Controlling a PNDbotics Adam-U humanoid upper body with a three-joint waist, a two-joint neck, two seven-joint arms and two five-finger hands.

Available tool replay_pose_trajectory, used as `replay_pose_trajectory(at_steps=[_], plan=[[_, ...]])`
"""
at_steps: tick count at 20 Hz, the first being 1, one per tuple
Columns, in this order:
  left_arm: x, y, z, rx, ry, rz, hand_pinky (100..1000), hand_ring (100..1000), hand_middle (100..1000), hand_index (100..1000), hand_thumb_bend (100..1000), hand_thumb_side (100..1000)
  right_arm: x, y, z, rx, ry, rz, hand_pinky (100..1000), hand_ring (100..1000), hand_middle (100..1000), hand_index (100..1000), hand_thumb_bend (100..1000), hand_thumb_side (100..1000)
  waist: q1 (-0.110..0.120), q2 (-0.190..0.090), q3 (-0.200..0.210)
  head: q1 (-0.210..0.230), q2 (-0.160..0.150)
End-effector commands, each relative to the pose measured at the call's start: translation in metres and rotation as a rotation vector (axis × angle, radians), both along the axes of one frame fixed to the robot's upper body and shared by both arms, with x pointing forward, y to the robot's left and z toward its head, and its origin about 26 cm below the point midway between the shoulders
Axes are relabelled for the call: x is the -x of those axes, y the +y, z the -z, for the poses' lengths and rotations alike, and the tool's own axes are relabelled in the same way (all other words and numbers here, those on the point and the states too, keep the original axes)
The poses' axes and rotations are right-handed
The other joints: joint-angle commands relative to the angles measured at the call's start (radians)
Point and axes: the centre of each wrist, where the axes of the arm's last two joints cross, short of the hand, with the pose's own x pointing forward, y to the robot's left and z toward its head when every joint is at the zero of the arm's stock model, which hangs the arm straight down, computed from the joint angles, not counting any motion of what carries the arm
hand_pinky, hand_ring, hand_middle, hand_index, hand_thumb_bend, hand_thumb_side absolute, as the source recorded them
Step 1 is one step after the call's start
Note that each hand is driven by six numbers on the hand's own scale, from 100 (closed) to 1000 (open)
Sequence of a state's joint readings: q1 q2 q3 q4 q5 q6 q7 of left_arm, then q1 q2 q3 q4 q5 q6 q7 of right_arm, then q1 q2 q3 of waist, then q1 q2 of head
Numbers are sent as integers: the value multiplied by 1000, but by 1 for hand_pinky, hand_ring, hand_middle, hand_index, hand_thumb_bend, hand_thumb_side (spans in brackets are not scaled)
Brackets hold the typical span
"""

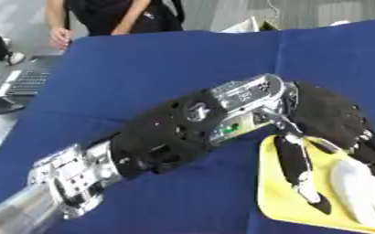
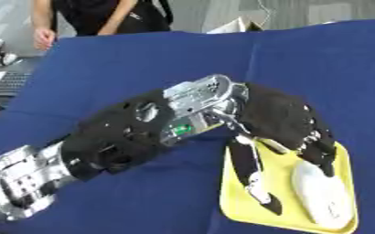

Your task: Pick up objects on the table and place them in the box.

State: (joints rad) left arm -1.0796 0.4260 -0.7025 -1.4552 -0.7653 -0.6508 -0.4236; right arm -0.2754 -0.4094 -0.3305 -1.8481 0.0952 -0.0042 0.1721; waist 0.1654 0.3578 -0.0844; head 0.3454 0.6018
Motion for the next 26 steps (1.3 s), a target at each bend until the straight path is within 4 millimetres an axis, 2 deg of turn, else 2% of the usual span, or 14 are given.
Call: replay_pose_trajectory(at_steps=[1, 7, 9, 10, 11, 13, 16, 18, 19, 21, 23, 26], plan=[[2, -1, -11, 7, -22, 9, 701, 822, 778, 898, 474, 845, 1, 1, -8, 14, -25, -7, 799, 822, 949, 1000, 100, 962, -12, -19, 1, 7, -14], [2, 0, -11, 14, -13, 8, 733, 806, 774, 894, 435, 851, 1, 1, -8, 12, -25, -5, 799, 822, 950, 1000, 100, 963, -12, -19, 0, 8, -16], [2, 2, -9, 27, 13, 17, 806, 785, 776, 877, 369, 843, 1, 1, -8, 12, -24, -5, 799, 822, 950, 1000, 100, 963, -12, -18, 0, 7, -18], [3, 4, -8, 42, 38, 29, 838, 772, 780, 868, 308, 838, 1, 1, -8, 12, -24, -4, 799, 822, 949, 1000, 100, 963, -13, -18, 0, 6, -20], [4, 6, -6, 74, 89, 52, 873, 751, 786, 857, 202, 854, 1, 1, -8, 11, -25, -4, 799, 822, 950, 1000, 100, 963, -13, -17, 0, 4, -22], [11, 8, -8, 167, 213, 121, 900, 748, 805, 848, 100, 868, 1, 0, -8, 10, -24, -2, 799, 822, 950, 1000, 100, 963, -15, -15, 1, 2, -25], [39, 14, -33, 364, 423, 263, 936, 746, 837, 850, 100, 890, 1, 0, -7, 8, -25, 0, 799, 822, 950, 1000, 100, 964, -18, -13, 4, -3, -34], [65, 21, -57, 513, 602, 372, 964, 752, 858, 846, 100, 928, 1, 1, -7, 5, -25, -2, 800, 822, 950, 1000, 100, 964, -24, -11, 5, -9, -45], [78, 26, -68, 571, 697, 426, 973, 757, 866, 845, 100, 982, 1, 1, -7, 3, -25, -2, 799, 822, 950, 1000, 100, 964, -26, -10, 7, -11, -50], [97, 36, -85, 650, 864, 516, 981, 773, 877, 848, 100, 1000, 1, 1, -6, -1, -25, 0, 800, 822, 950, 1000, 100, 965, -28, -8, 9, -16, -59], [103, 44, -96, 704, 990, 602, 975, 788, 881, 844, 100, 1000, 1, 1, -6, -5, -27, 0, 800, 822, 950, 1000, 100, 965, -32, -6, 11, -22, -69], [102, 56, -102, 794, 1099, 739, 963, 799, 884, 848, 100, 1000, 0, 3, -6, -12, -30, -5, 800, 822, 950, 1000, 100, 965, -38, -2, 13, -32, -87]])
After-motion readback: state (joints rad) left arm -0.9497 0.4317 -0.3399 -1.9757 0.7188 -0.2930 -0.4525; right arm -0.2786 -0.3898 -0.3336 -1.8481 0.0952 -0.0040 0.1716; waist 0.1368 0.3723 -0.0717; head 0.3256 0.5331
